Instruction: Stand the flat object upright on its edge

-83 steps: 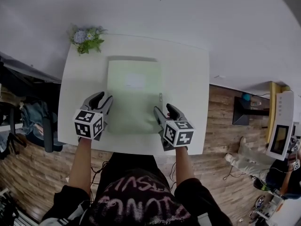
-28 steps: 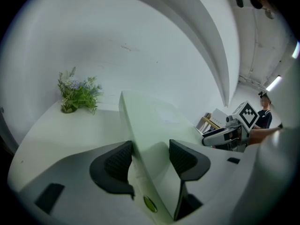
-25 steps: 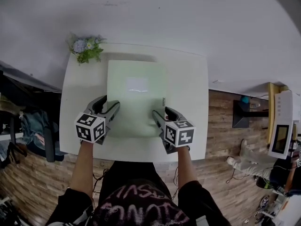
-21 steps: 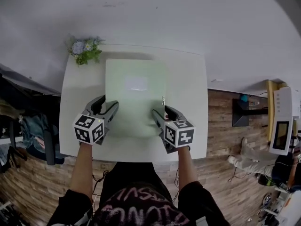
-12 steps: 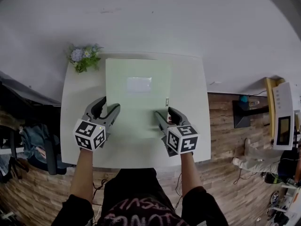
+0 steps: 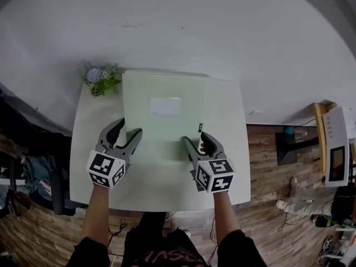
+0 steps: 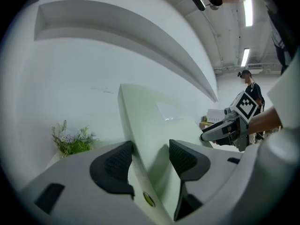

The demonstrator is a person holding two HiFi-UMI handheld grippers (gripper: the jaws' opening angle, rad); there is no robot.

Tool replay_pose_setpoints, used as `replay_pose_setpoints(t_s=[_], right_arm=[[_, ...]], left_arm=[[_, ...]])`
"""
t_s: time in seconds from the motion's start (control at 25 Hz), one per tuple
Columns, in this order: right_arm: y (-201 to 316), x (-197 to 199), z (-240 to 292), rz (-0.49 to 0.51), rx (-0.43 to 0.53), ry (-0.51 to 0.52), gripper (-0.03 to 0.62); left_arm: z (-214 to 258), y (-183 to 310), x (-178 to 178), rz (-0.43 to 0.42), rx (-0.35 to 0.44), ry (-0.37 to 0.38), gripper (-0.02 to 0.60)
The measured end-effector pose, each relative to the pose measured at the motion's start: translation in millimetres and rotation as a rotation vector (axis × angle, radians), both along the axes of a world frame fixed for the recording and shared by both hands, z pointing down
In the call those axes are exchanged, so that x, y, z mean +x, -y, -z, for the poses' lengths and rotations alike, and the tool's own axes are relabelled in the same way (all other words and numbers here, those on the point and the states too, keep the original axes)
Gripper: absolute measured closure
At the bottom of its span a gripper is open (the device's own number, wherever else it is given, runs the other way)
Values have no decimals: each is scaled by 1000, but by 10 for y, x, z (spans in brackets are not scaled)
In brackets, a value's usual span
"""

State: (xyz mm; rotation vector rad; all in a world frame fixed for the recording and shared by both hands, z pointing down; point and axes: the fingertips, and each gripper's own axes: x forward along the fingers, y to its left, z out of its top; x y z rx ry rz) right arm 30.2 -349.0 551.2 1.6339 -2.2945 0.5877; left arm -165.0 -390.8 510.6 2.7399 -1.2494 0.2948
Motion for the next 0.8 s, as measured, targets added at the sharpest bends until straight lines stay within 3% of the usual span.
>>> replay_pose_setpoints(t_s=[0.4,0.8], right_arm=[[-271,-9,83,-14,163,-10,353],[-578,-54,117,-5,246,-27,353]], left_arm=[[109,-331,-9,33,176,12,318],[156,-701,-51,65,266,28,318]])
